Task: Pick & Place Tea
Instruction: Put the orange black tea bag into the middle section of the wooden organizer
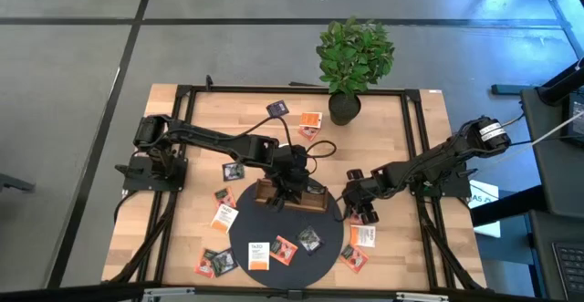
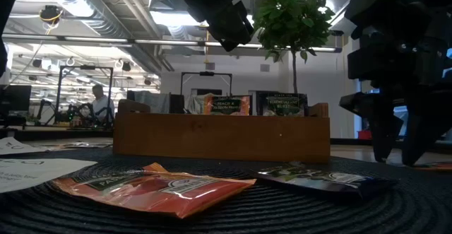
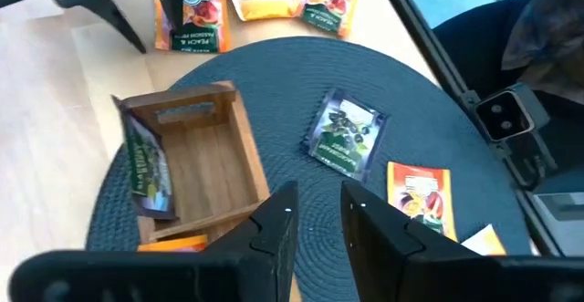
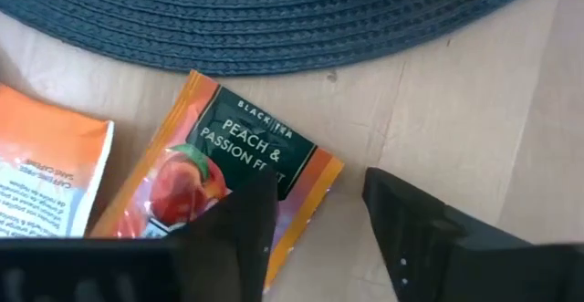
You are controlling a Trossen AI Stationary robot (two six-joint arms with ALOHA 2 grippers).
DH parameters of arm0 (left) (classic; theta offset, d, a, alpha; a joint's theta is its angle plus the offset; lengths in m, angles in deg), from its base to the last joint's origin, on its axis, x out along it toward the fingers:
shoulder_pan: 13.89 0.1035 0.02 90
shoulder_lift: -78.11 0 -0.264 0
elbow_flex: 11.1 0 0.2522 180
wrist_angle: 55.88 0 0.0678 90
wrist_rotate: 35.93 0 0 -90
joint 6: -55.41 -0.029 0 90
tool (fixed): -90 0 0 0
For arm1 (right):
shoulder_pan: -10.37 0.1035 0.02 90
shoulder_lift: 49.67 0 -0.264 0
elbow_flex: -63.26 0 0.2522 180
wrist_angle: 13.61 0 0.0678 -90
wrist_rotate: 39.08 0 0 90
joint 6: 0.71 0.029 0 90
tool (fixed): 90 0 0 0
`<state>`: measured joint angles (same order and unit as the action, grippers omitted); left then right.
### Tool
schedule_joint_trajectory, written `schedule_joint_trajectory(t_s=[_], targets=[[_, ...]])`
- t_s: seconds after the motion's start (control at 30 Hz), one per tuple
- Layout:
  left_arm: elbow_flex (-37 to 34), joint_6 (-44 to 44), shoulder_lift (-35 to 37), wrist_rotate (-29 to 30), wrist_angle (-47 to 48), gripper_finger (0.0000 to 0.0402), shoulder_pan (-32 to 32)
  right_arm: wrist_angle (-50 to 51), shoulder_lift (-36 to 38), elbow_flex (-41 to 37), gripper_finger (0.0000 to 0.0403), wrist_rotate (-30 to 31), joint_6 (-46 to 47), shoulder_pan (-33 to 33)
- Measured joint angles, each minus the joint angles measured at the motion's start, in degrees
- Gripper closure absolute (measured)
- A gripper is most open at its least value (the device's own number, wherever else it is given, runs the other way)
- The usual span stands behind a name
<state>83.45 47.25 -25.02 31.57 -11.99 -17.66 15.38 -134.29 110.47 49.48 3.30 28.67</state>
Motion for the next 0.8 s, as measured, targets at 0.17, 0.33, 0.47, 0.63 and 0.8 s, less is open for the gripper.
schedule_joint_trajectory(t_s=[0.17,0.33,0.47,0.63,0.8], targets=[[0.00,-0.11,0.00,1.14,0.01,0.0322,0.00,-0.47,-0.09,0.02,0.0294,0.01,-0.07,-0.02],[0.00,-0.11,0.00,1.14,0.02,0.0320,0.00,-0.80,-0.13,0.02,0.0318,-0.18,-0.07,-0.01],[0.00,-0.11,0.00,1.16,0.02,0.0318,0.00,-0.96,-0.16,0.02,0.0326,-0.36,0.31,0.00],[0.00,-0.11,0.00,1.16,0.02,0.0319,0.00,-0.95,-0.16,0.02,0.0341,-0.37,1.76,0.00],[0.00,-0.11,0.00,1.16,0.02,0.0322,0.00,-0.92,-0.16,0.02,0.0365,0.27,1.97,0.02]])
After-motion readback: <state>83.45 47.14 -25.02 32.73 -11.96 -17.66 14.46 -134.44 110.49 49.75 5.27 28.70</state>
